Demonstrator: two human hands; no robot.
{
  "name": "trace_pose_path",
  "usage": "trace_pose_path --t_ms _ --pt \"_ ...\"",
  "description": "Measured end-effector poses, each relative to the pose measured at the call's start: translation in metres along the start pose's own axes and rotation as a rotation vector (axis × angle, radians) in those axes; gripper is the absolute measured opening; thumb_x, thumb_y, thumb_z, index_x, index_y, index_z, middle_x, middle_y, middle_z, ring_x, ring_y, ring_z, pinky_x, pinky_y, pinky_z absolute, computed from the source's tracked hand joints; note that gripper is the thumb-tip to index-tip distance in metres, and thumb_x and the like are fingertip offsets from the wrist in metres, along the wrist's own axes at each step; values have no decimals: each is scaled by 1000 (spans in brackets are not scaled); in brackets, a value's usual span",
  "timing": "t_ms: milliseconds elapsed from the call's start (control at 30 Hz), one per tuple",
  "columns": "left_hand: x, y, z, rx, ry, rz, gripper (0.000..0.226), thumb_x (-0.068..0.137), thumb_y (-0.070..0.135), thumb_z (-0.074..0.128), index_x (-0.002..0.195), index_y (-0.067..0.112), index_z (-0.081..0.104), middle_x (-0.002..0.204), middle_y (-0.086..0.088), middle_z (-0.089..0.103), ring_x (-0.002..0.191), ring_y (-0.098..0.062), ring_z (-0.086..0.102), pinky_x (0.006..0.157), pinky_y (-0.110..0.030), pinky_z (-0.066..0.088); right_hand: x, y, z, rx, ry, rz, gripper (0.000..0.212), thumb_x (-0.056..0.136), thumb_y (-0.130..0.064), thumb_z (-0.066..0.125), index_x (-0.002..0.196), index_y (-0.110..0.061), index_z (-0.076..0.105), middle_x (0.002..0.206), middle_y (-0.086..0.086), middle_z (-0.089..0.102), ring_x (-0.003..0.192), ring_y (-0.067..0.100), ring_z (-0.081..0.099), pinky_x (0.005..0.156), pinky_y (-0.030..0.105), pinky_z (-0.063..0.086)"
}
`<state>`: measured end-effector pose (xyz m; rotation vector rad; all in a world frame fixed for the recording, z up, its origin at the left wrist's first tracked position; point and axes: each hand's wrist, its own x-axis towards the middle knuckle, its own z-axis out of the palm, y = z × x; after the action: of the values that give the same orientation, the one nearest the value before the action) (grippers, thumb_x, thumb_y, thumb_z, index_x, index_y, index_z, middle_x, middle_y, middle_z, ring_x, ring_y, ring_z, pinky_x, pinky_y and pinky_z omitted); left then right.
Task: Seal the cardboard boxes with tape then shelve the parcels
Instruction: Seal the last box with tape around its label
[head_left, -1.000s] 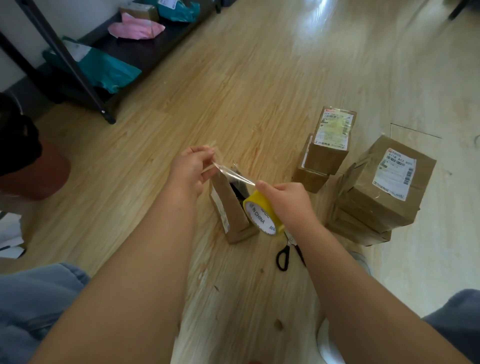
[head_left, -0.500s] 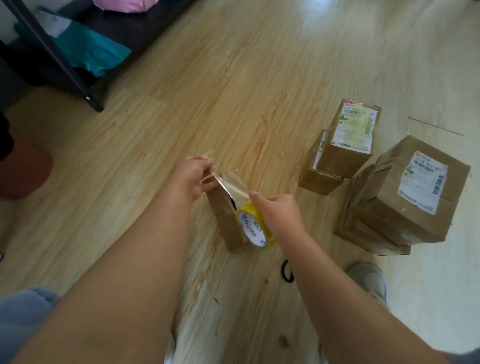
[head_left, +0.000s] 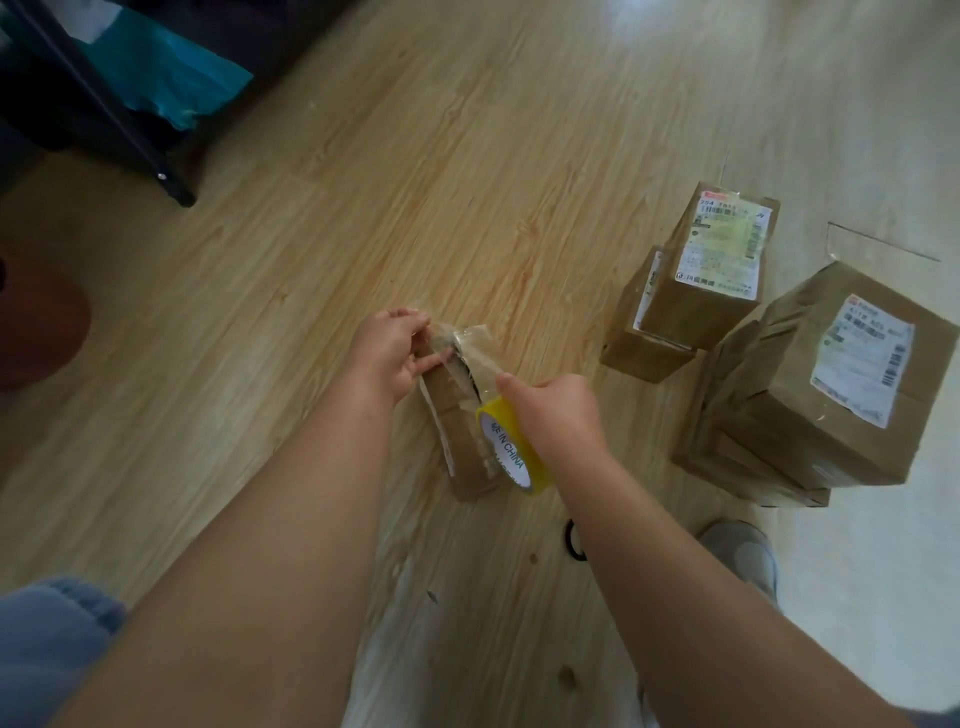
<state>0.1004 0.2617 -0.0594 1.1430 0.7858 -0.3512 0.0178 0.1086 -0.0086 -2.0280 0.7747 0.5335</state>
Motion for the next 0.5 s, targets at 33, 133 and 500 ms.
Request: trace_pose_path --t_ms 33,133,500 --pt "1 0 -1 16 -8 9 20 97 -3 52 83 11 48 80 -7 53 71 -13 54 70 -45 60 -1 2 2 -8 9 3 51 91 -40 63 55 -18 34 45 -6 27 42 12 26 47 25 21" --pt "3 3 -2 170 -1 100 21 95 -1 58 80 12 51 80 -8 57 71 -14 57 77 -38 60 -6 7 8 -11 29 29 52 93 -40 61 54 -18 34 42 -7 27 40 12 27 46 24 21" --pt "18 5 10 516 23 354 23 84 2 71 73 17 59 74 2 60 68 -7 56 62 -16 43 -5 4 25 -25 81 18 53 96 -46 55 55 -15 42 49 -2 45 60 23 67 52 29 37"
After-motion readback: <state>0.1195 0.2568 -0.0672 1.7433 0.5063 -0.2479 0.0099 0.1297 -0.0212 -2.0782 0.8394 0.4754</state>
